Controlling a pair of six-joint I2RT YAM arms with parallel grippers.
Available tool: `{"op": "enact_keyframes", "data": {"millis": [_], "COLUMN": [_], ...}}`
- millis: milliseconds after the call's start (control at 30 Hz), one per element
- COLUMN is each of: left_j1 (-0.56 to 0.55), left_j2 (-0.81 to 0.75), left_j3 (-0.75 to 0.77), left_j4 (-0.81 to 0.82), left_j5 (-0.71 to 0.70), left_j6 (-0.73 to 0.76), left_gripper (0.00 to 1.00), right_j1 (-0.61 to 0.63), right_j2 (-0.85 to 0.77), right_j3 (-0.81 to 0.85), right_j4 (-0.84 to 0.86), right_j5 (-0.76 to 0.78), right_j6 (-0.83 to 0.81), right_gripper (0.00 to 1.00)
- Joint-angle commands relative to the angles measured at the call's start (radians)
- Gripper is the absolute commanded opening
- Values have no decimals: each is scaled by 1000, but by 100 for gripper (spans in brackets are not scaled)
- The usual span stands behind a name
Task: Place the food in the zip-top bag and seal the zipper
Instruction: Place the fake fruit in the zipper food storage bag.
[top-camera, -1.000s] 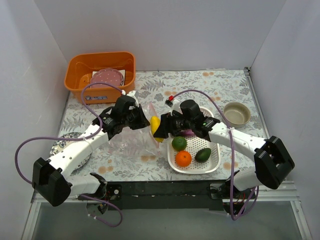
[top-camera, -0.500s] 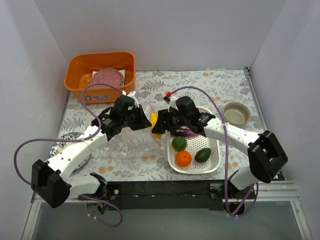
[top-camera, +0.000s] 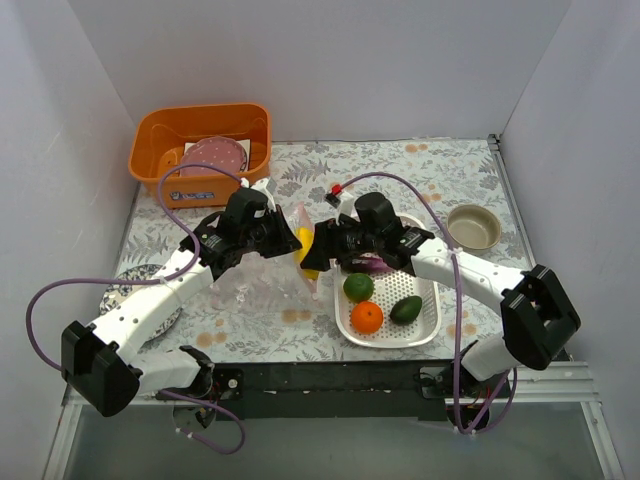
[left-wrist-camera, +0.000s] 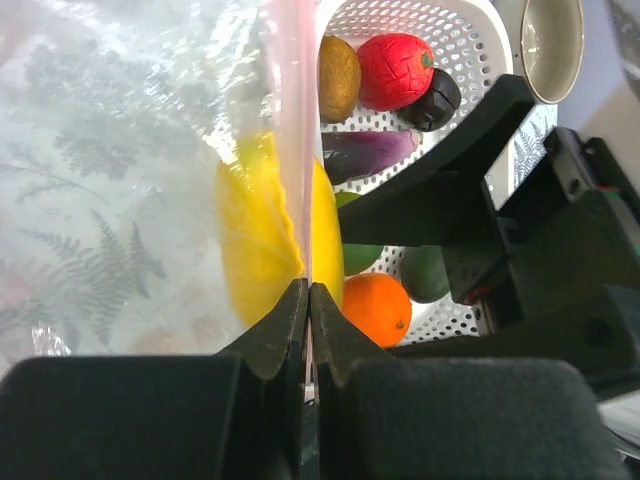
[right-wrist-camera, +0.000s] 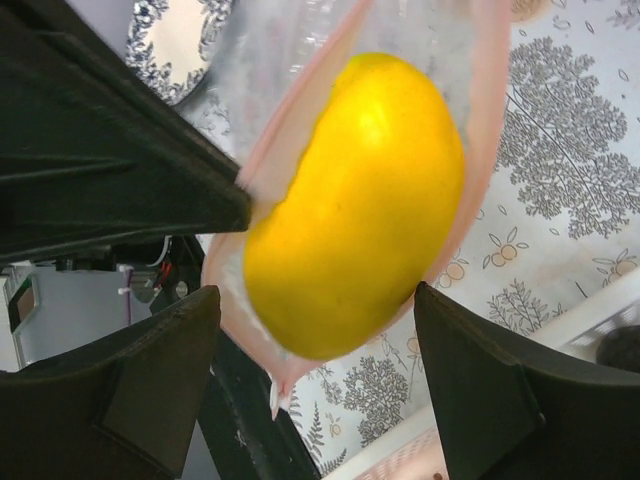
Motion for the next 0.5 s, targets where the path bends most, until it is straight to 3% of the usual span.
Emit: {"op": "enact_keyframes", "data": {"millis": [0,100,267,467], "left_j1": [-1,-1,-1,-1], "left_j2": [-20,-20,-20,-25], "left_j3": [31,25,28,37], "left_j4": [-3,8,25,5], "left_j5": [-22,-19,-11,-39], "left_j6": [-7,-11,-17,-16], "left_gripper": [0,0,0,0], "right_j1": [5,3,3,3], "right_j2": [-96,-118,-106,-262], "right_j3": [-46,-98,-100,-160], "right_j4": [162,262,236,124], "right_j5": [-59,-111,-108,249], "right_j6": [7,50,69,66], "right_gripper": [86,86,81,80]}}
